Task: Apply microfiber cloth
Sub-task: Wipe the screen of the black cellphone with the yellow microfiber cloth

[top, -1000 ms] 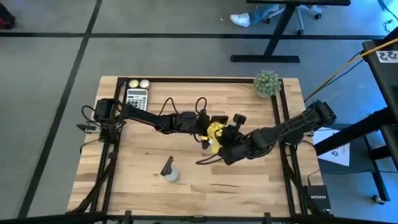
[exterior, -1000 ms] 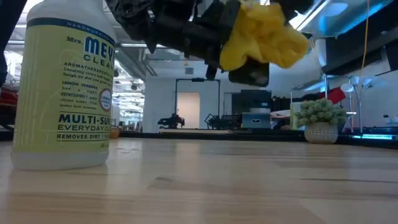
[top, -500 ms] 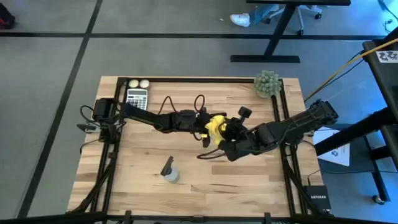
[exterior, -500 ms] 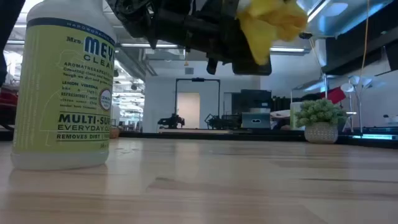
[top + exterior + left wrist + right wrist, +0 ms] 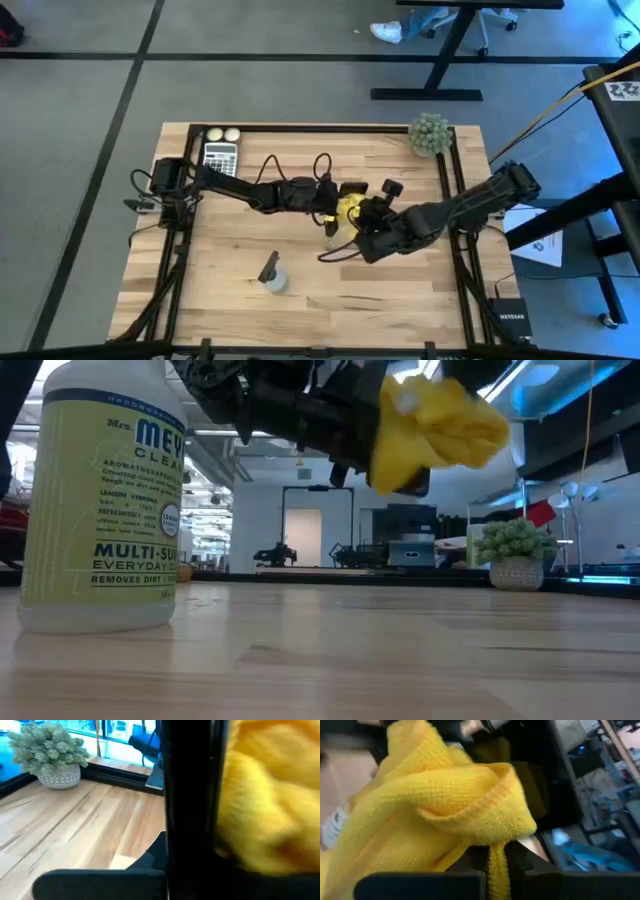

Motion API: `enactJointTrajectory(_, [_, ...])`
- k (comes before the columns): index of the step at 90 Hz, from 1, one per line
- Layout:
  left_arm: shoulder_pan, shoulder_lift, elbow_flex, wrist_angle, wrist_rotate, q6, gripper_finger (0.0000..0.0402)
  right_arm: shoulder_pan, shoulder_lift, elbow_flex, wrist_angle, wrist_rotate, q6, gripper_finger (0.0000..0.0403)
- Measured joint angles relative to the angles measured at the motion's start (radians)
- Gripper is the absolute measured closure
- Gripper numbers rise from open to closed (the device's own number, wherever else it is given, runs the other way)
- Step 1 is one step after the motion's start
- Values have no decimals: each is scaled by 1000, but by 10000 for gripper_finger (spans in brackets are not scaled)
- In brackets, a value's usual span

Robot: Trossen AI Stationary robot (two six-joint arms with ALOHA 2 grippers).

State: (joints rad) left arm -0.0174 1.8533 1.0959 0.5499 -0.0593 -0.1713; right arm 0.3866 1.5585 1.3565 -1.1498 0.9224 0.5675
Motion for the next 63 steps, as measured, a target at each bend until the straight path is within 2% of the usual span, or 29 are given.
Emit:
enactJointTrajectory(14, [0,-5,2,10,4,-2,394,-2,-21,70,39,96,-95,400])
enactJointTrajectory(22, [1,-5,2,1,19,-4,394,-5,-25,88,143,112,-177,400])
enactJointTrajectory(34, [0,-2,-1,-1,39,-5,394,-25,-17,67,269,35,-254,400])
enactJointTrajectory(44, [0,2,-2,-17,42,-5,394,-23,11,31,284,-13,-252,400])
enactJointTrajectory(54, [3,-4,-2,-26,40,5,394,-21,31,-11,222,-106,-175,400])
enactJointTrajectory(63, [5,-8,-2,-33,32,9,394,-14,30,-26,90,-153,-65,400])
